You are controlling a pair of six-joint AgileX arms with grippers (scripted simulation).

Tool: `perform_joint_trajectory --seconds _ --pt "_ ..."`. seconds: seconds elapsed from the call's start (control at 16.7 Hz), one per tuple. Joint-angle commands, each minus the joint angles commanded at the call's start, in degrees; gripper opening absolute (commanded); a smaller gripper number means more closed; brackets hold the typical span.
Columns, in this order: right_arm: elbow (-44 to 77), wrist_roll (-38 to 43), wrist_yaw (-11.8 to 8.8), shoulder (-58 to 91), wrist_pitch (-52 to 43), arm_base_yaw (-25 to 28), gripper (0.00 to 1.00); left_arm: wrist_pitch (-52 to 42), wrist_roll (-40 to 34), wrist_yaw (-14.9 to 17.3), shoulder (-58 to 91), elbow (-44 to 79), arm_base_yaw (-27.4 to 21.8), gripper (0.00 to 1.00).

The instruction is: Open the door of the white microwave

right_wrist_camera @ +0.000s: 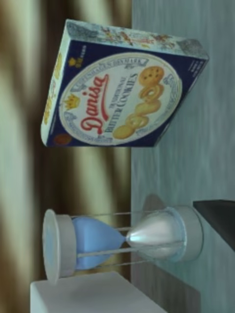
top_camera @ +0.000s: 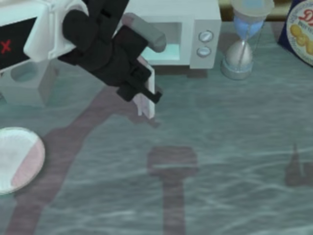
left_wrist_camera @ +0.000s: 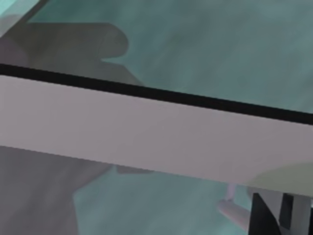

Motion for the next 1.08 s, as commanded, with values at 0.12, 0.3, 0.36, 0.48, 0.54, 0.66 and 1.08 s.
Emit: perform_joint_trajectory --seconds 0.12,0.3,0.36,0.48,0.54,0.66,1.08 --pt "0.0 0.0 0.0 0.0 0.0 0.0 1.0 0.0 0.0 0.0 0.0 0.0 0.0 0.0" --pt "0.0 0.0 0.0 0.0 0.0 0.0 1.0 0.0 0.0 0.0 0.0 0.0 0.0 0.0" --pt "0.0 0.0 0.0 0.0 0.0 0.0 1.0 0.0 0.0 0.0 0.0 0.0 0.0 0.0" --pt "0.0 0.0 0.0 0.0 0.0 0.0 1.0 -0.02 -0.17 0.33 0.07 -0.1 -0.25 0.0" --pt "0.0 0.0 0.0 0.0 0.0 0.0 1.0 -0.04 0.02 0.42 0.01 -0.12 -0.18 0.0" --pt "0.0 0.0 0.0 0.0 0.0 0.0 1.0 -0.25 1.9 1.34 -0.52 -0.4 0.6 0.0" --pt "0.0 0.0 0.0 0.0 0.0 0.0 1.0 -1.84 9.79 5.13 -2.09 -2.28 3.8 0.0"
